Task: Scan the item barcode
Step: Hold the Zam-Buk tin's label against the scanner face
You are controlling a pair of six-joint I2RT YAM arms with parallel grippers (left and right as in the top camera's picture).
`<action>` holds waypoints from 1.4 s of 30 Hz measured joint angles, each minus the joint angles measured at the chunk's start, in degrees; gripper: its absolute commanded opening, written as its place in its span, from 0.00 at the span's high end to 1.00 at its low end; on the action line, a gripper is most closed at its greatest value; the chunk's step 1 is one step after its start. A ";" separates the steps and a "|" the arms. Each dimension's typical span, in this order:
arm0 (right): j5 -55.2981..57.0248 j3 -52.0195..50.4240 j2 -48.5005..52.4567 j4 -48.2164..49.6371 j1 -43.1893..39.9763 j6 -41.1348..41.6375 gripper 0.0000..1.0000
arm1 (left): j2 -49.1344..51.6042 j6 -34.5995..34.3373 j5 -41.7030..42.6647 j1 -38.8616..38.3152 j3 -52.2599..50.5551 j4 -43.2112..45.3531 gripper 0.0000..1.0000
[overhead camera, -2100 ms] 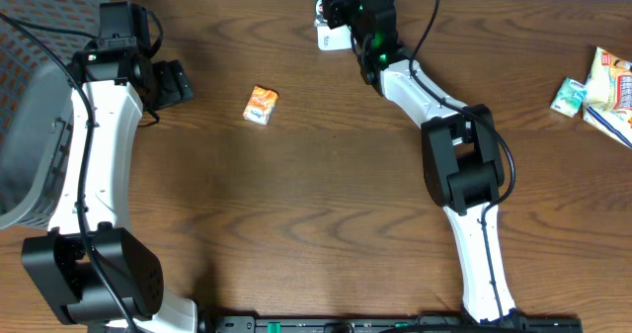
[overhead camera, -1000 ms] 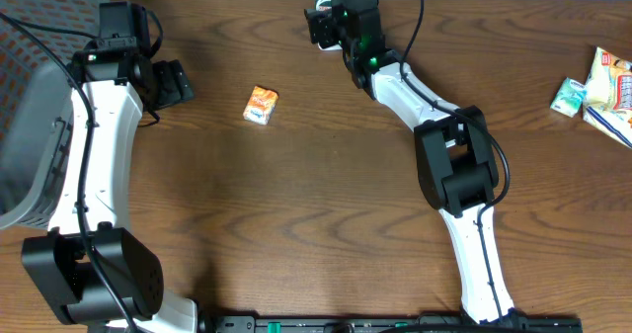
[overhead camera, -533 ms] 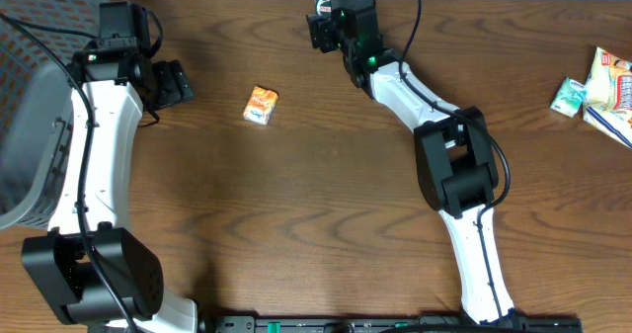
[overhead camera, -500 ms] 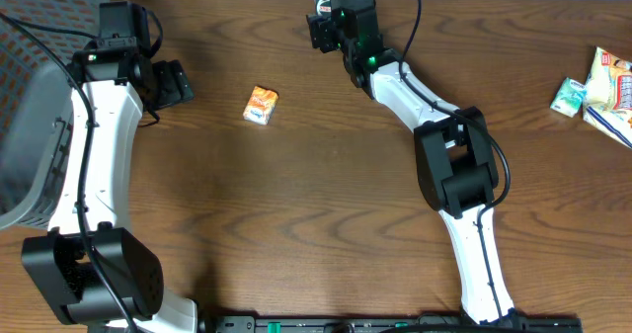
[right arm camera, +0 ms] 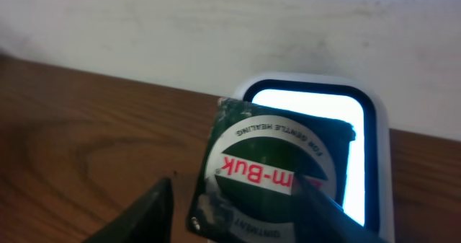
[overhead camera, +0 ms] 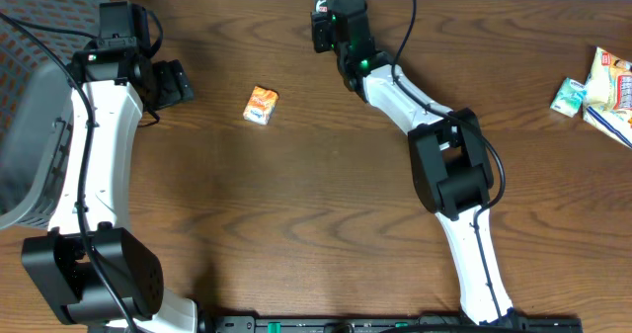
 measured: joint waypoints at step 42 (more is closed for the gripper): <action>5.60 0.00 -0.20 1.27 0.79 0.39 0.27 | 0.00 0.00 0.00 0.00 0.00 0.00 0.03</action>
